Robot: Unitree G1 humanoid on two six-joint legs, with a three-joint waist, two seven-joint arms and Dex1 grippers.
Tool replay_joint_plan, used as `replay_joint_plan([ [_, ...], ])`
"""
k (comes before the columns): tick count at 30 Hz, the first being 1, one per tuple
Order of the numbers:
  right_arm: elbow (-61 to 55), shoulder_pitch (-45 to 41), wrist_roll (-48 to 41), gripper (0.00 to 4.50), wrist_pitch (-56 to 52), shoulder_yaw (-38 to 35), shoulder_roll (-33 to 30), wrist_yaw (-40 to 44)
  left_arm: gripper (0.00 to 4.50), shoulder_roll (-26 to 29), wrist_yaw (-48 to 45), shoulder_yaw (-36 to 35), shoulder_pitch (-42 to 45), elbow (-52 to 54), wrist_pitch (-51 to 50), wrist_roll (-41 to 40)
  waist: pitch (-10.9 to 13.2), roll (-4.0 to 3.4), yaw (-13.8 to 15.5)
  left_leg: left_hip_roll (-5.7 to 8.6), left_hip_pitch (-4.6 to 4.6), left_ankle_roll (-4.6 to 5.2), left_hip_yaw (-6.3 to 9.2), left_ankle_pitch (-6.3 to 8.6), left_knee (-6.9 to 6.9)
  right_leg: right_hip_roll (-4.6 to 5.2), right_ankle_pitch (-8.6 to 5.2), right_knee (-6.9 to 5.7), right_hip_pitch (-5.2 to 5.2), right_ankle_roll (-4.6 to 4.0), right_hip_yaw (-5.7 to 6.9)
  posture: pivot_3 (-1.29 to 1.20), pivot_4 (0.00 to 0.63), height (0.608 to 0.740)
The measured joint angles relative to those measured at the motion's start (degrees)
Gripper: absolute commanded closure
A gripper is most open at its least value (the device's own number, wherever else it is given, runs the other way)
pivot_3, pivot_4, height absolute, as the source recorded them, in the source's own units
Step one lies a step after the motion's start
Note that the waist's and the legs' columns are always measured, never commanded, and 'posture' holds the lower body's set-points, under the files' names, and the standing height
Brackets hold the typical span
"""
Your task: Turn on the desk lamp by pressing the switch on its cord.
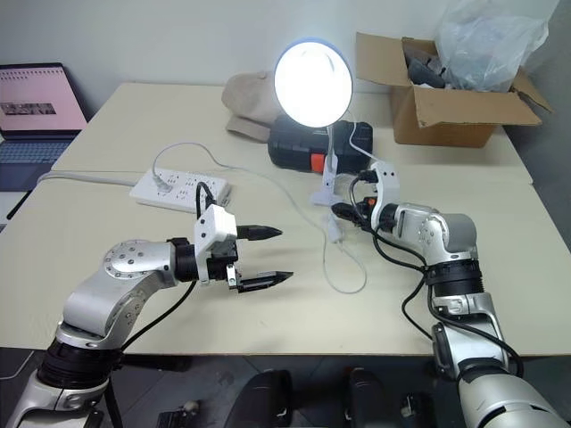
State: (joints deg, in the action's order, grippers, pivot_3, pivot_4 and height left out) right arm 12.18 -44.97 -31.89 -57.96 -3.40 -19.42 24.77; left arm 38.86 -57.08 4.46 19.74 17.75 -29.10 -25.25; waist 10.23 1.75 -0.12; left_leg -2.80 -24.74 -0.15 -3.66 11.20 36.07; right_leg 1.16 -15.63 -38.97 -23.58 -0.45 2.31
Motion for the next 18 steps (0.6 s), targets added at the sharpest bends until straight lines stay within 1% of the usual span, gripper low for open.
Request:
replay_joint_plan([
  [1,-1.1,0.0,-0.7,0.08,-0.2,-0.6,-0.7,0.5,0.0,0.2,0.0,-0.4,0.2,-0.1,-0.4,-0.5,0.0,0.0,0.0,0.0,0.0,0.0,0.0,0.0,0.0,0.0,0.0,0.01,0.01,0.0,0.0,0.0,0.15,0.74],
  [2,-1.9,0.0,-0.9,0.01,-0.3,-1.5,-1.1,1.0,0.0,0.3,0.0,-0.7,0.4,-0.3,-0.6,-0.8,0.0,0.01,0.0,0.01,0.01,0.0,0.0,0.0,0.01,0.0,0.0,0.01,0.03,0.0,0.0,0.0,0.15,0.74],
  [5,-4.1,0.4,-2.1,0.01,-1.5,-2.6,-2.1,2.0,0.0,0.3,0.1,-1.6,0.5,-0.4,-1.7,-2.1,0.0,0.0,0.0,0.0,0.01,0.0,0.0,0.0,0.01,0.0,0.0,0.01,0.02,0.0,0.0,0.0,0.15,0.74],
  [8,-6.3,1.7,-3.5,0.01,-2.1,-2.8,-3.0,4.3,0.0,0.2,0.0,-2.1,0.6,-0.4,-3.0,-3.8,0.0,0.0,0.0,0.0,0.01,0.0,0.0,0.0,0.0,0.0,0.0,0.0,0.02,0.0,0.0,0.0,0.15,0.74],
  [9,-7.3,2.3,-3.5,0.01,-1.6,-2.3,-4.3,6.0,0.0,0.2,0.0,-2.2,0.8,-0.4,-3.4,-4.0,0.0,-0.01,0.0,0.01,0.0,0.0,0.0,0.0,0.0,0.0,0.0,0.01,0.01,0.0,0.0,0.0,0.15,0.74],
  [12,-13.8,5.7,-3.1,0.01,2.7,-0.5,-13.1,15.4,0.0,1.8,-0.2,-3.6,0.9,-0.4,-4.9,-5.3,0.0,-0.02,0.2,0.05,-0.02,0.01,0.01,0.01,0.0,0.01,-0.01,0.08,0.02,0.02,0.02,0.0,0.15,0.74],
  [14,-16.4,6.8,-2.7,0.01,5.7,0.1,-17.1,20.0,0.0,2.7,-0.4,-4.7,1.0,-0.4,-5.6,-5.5,0.0,-0.01,0.1,0.03,-0.01,0.01,0.0,0.01,0.01,0.01,-0.01,0.1,0.03,0.02,0.02,0.0,0.15,0.74],
  [17,-20.8,10.7,-1.8,0.01,10.7,2.0,-23.5,27.8,0.0,4.6,-1.3,-4.9,0.7,-0.1,-6.1,-6.1,0.0,-0.02,0.0,0.0,0.02,0.01,0.02,0.01,-0.01,-0.01,-0.02,0.07,0.03,0.02,0.03,0.0,0.15,0.74],
  [18,-21.9,12.7,-0.8,0.01,12.8,2.8,-26.7,31.1,0.0,5.7,-1.9,-5.1,0.3,0.0,-6.5,-6.3,0.0,-0.02,0.0,-0.01,0.03,0.01,0.03,0.01,-0.01,-0.01,-0.02,0.07,0.03,0.01,0.04,0.0,0.15,0.74],
])
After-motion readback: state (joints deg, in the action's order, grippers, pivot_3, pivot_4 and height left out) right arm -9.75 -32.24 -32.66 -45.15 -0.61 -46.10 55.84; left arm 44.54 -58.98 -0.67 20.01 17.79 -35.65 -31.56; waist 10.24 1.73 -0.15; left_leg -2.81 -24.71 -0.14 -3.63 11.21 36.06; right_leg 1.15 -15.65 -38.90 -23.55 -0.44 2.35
